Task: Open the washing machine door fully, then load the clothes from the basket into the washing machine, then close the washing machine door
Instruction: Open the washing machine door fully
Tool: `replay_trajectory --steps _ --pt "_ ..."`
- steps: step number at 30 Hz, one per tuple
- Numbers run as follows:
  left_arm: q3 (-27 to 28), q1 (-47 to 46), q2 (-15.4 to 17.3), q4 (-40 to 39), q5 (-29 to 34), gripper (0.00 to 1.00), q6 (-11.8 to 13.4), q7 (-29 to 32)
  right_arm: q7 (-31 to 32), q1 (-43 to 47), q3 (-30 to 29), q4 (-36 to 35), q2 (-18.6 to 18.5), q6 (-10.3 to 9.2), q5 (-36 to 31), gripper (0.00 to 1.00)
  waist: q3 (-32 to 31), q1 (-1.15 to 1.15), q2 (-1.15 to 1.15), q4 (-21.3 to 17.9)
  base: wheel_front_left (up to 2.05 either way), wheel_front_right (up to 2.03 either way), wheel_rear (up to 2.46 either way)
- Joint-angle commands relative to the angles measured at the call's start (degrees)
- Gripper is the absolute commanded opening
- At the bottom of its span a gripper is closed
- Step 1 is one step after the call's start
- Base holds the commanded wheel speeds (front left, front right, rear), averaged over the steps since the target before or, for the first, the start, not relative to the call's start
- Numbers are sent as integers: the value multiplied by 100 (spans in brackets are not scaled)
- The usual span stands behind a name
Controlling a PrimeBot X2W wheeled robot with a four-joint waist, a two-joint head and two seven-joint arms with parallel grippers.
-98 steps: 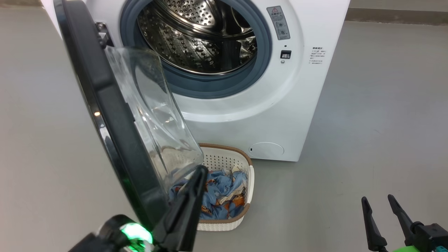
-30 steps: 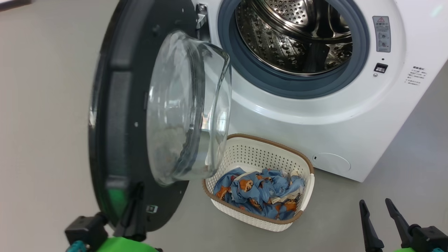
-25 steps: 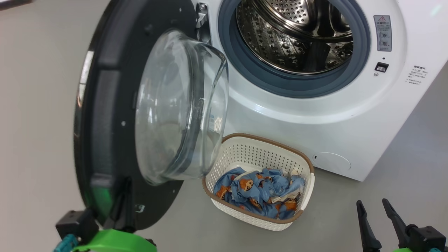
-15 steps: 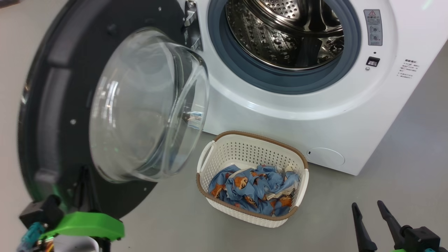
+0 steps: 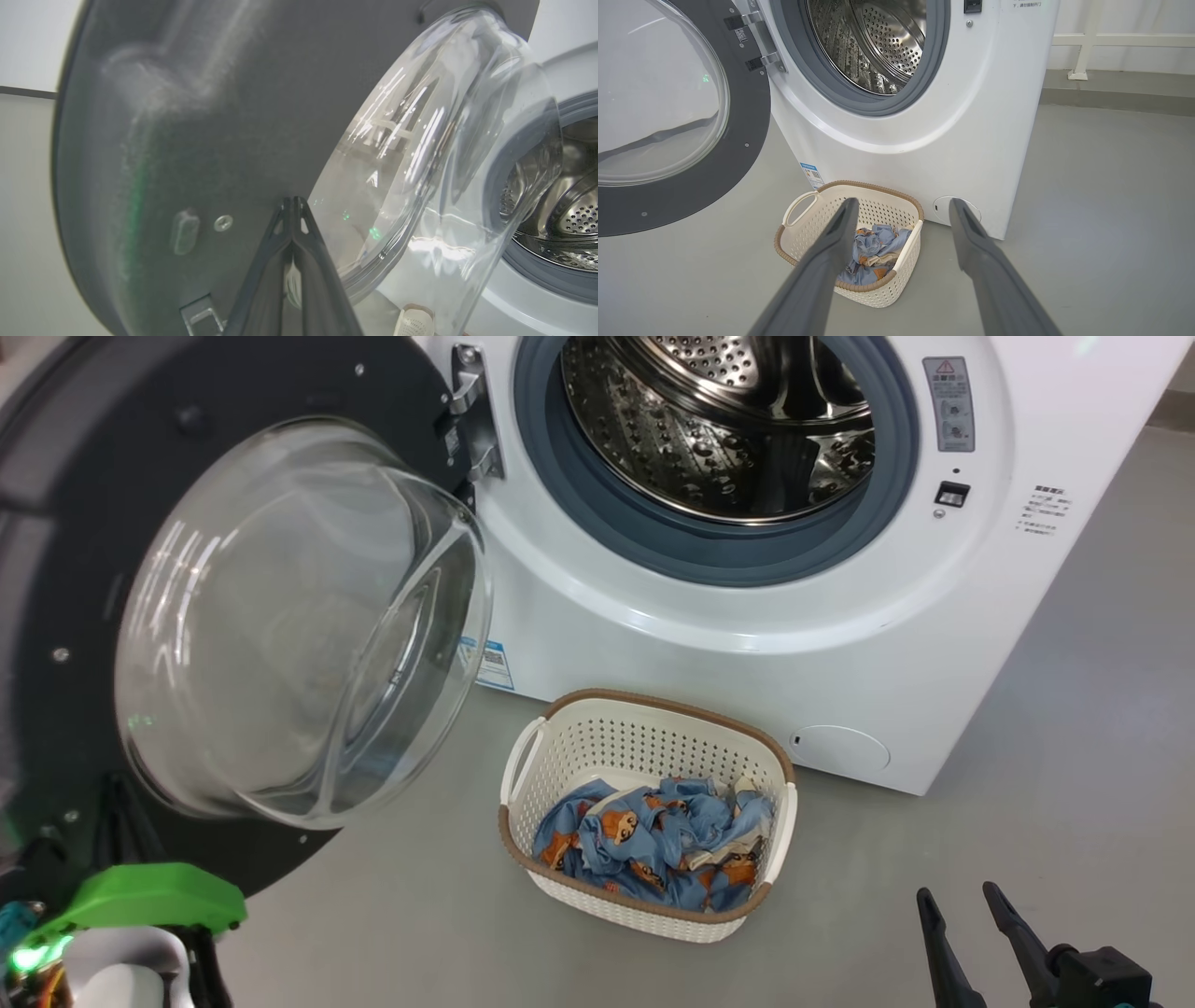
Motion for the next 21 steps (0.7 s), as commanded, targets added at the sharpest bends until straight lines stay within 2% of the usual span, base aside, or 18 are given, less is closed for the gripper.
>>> replay_trajectory --steps 1,8,16,21 --pt "288 -298 289 -11 -48 0 -10 -66 -69 3 146 -99 -33 8 10 100 -11 0 0 -29 0 0 0" --pt "579 -632 349 576 84 0 -82 -130 -69 7 132 -63 -21 8 18 100 -46 0 0 -122 0 0 0" --pt "1088 -525 140 497 387 0 -168 -133 -69 11 96 -44 2 8 22 100 -93 0 0 -176 0 0 0" --pt "1329 -371 -43 296 519 2 -317 -134 -69 22 95 -38 19 8 27 100 -134 0 0 -180 0 0 0"
